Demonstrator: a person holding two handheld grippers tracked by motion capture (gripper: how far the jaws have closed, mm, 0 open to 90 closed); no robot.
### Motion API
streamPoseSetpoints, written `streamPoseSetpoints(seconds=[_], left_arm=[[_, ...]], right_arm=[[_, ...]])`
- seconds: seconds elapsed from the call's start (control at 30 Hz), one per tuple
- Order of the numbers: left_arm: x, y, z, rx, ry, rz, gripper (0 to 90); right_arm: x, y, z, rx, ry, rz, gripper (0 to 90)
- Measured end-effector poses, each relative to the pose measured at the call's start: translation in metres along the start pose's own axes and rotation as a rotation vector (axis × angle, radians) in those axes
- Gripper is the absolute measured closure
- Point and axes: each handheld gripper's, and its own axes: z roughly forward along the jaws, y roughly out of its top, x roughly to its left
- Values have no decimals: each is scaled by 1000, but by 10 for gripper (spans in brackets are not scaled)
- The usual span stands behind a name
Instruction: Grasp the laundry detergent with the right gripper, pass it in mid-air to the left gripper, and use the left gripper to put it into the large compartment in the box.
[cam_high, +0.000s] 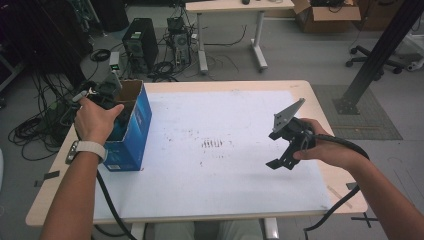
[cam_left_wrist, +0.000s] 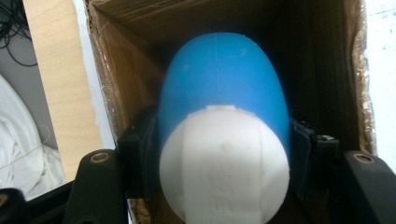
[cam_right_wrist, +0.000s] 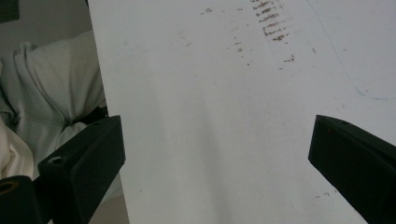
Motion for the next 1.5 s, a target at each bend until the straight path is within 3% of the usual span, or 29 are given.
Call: streamPoseSetpoints(seconds=[0.4,0.93,1.3,1.5], left_arm=[[2,-2,-1,-13,-9,4,336],[5,-3,-14,-45,-15,-11,248],[10,-5,-34,-66,-37,-31,234],[8,-5,-48,-79,-40,-21,223]], right_arm=[[1,3,2,3,7,-9,39],[3,2,1,11,-3,-15,40],[5,4,-1,6,-11,-23,40],[6,3,-2,4,-13,-18,41]])
